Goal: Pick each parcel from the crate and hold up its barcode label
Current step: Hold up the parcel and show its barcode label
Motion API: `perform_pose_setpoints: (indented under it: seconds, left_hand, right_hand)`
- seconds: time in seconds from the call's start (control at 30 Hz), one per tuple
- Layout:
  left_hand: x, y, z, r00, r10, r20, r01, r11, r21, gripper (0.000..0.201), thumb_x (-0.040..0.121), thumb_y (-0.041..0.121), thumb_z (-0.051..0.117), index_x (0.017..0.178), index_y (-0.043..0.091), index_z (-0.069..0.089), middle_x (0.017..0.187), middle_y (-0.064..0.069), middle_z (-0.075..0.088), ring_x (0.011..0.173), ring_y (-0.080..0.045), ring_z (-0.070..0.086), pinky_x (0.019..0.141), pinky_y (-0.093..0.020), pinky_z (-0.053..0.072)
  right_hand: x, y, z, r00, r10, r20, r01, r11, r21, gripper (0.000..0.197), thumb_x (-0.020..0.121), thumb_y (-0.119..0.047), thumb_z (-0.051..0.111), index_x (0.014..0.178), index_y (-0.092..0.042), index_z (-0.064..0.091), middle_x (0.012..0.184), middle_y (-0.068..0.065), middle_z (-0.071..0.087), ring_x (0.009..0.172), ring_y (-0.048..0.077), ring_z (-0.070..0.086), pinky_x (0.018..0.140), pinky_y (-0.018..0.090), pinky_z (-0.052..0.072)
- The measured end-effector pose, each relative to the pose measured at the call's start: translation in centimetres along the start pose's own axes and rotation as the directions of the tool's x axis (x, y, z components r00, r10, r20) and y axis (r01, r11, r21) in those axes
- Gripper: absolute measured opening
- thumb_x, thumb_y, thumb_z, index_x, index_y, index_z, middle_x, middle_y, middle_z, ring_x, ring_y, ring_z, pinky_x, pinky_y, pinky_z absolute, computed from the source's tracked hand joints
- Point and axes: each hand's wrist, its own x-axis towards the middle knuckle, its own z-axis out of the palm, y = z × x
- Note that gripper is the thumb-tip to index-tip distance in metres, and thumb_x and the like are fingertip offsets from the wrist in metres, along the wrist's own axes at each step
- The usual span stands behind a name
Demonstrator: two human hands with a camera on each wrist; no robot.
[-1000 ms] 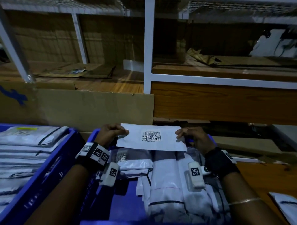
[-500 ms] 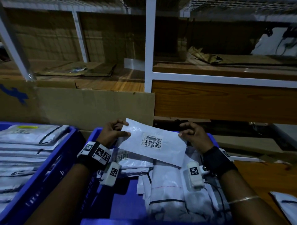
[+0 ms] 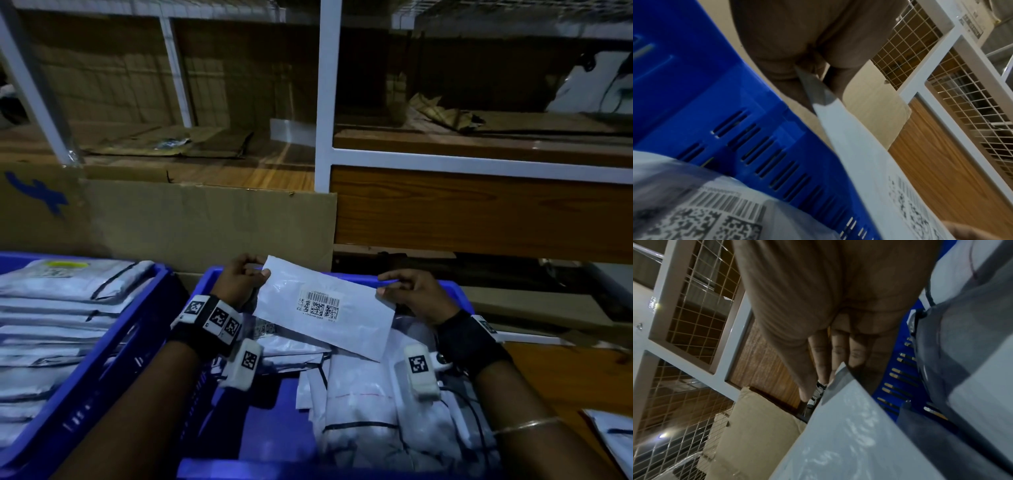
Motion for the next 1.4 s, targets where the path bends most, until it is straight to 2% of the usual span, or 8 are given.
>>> perform_pose_setpoints:
  seconds: [0.13, 0.37, 0.53, 0.73, 0.87, 1.03, 1.17, 1.4]
  left_hand:
    - [0.5, -0.3, -0.1, 0.999, 0.003, -0.032, -0.004, 0.999, -0.042, 0.032, 0.089, -0.022, 0.045, 0.079, 0.008, 0.045, 0.038, 0.011, 0.046, 0.037, 0.006, 0.043, 0.049, -0.008, 0.041]
    - [-0.1, -0.2, -0.4, 0.989, -0.139, -0.051, 0.14, 0.99, -0.001, 0.026, 0.088, -0.011, 0.057, 0.076, 0.009, 0.046, 0.059, -0.008, 0.042, 0.03, -0.004, 0.044, 0.033, -0.012, 0.033]
    - [0.5, -0.8, -1.4, 0.987, -0.138, -0.08, 0.151, 0.972, 0.181, 0.027, 0.077, -0.003, 0.073, 0.077, 0.014, 0.053, 0.064, -0.002, 0.051, 0.057, -0.019, 0.05, 0.05, -0.025, 0.039]
    - [0.7, -0.3, -1.6, 0.991, -0.101, -0.083, 0.119, 0.963, 0.242, 0.033, 0.057, 0.017, 0.086, 0.073, 0.016, 0.058, 0.07, -0.002, 0.061, 0.071, -0.02, 0.059, 0.069, -0.031, 0.047]
    - [0.7, -0.5, -0.9, 0.99, -0.14, -0.005, 0.139, 0.979, 0.149, 0.029, 0.081, -0.001, 0.07, 0.062, 0.011, 0.052, 0.052, 0.002, 0.057, 0.06, -0.019, 0.053, 0.052, -0.024, 0.045]
    - [-0.1, -0.8, -0.5, 0.972, -0.222, 0.083, 0.187, 0.933, 0.307, 0.021, 0.085, 0.009, 0.07, 0.067, 0.007, 0.062, 0.059, -0.008, 0.061, 0.044, -0.012, 0.057, 0.036, -0.015, 0.04]
    - [-0.1, -2.1, -0.2, 0.946, -0.289, 0.149, 0.203, 0.883, 0.424, 0.02, 0.081, 0.02, 0.073, 0.07, 0.003, 0.068, 0.064, -0.015, 0.066, 0.06, -0.024, 0.068, 0.063, -0.034, 0.059]
    - [0.4, -2.8, -0.3, 0.949, -0.289, 0.127, 0.177, 0.821, 0.543, 0.022, 0.083, 0.028, 0.071, 0.092, 0.008, 0.074, 0.096, -0.013, 0.073, 0.09, -0.024, 0.068, 0.086, -0.034, 0.054]
  right_hand:
    - [0.0, 0.3, 0.3, 0.999, 0.014, 0.039, -0.013, 0.999, -0.029, 0.026, 0.078, -0.001, 0.077, 0.099, -0.014, 0.069, 0.059, 0.01, 0.055, 0.057, 0.018, 0.058, 0.056, 0.029, 0.049]
    - [0.1, 0.9, 1.0, 0.999, -0.025, 0.046, 0.029, 0.995, -0.091, 0.021, 0.085, 0.009, 0.067, 0.101, -0.005, 0.067, 0.064, 0.002, 0.065, 0.055, 0.011, 0.062, 0.055, 0.024, 0.051]
    - [0.3, 1.5, 1.5, 0.999, -0.015, 0.039, 0.02, 0.991, -0.132, 0.022, 0.086, 0.009, 0.065, 0.102, -0.005, 0.07, 0.06, -0.004, 0.067, 0.058, 0.015, 0.062, 0.061, 0.03, 0.052]
    - [0.2, 0.8, 2.9, 0.997, -0.023, 0.077, 0.037, 0.982, -0.184, 0.023, 0.086, 0.01, 0.064, 0.106, -0.001, 0.069, 0.088, 0.022, 0.071, 0.078, 0.026, 0.065, 0.07, 0.036, 0.053]
    - [0.9, -0.4, 4.5, 0.994, -0.036, 0.103, 0.061, 0.966, -0.253, 0.022, 0.086, 0.01, 0.064, 0.103, -0.003, 0.07, 0.069, -0.001, 0.072, 0.059, 0.004, 0.063, 0.056, 0.016, 0.048]
    - [2.0, -1.0, 7.0, 0.986, -0.071, 0.152, 0.132, 0.888, -0.441, 0.019, 0.08, -0.002, 0.076, 0.097, -0.011, 0.072, 0.083, 0.005, 0.069, 0.072, 0.015, 0.062, 0.066, 0.025, 0.051]
    - [2.5, -1.3, 9.2, 0.986, -0.109, 0.126, 0.163, 0.796, -0.583, 0.021, 0.072, -0.013, 0.084, 0.087, -0.015, 0.069, 0.069, -0.004, 0.056, 0.061, 0.01, 0.051, 0.056, 0.023, 0.039]
    - [2.7, -1.1, 11.0, 0.983, -0.119, 0.143, 0.185, 0.718, -0.672, 0.029, 0.07, -0.029, 0.085, 0.085, -0.018, 0.063, 0.086, -0.003, 0.063, 0.082, 0.017, 0.057, 0.068, 0.025, 0.038]
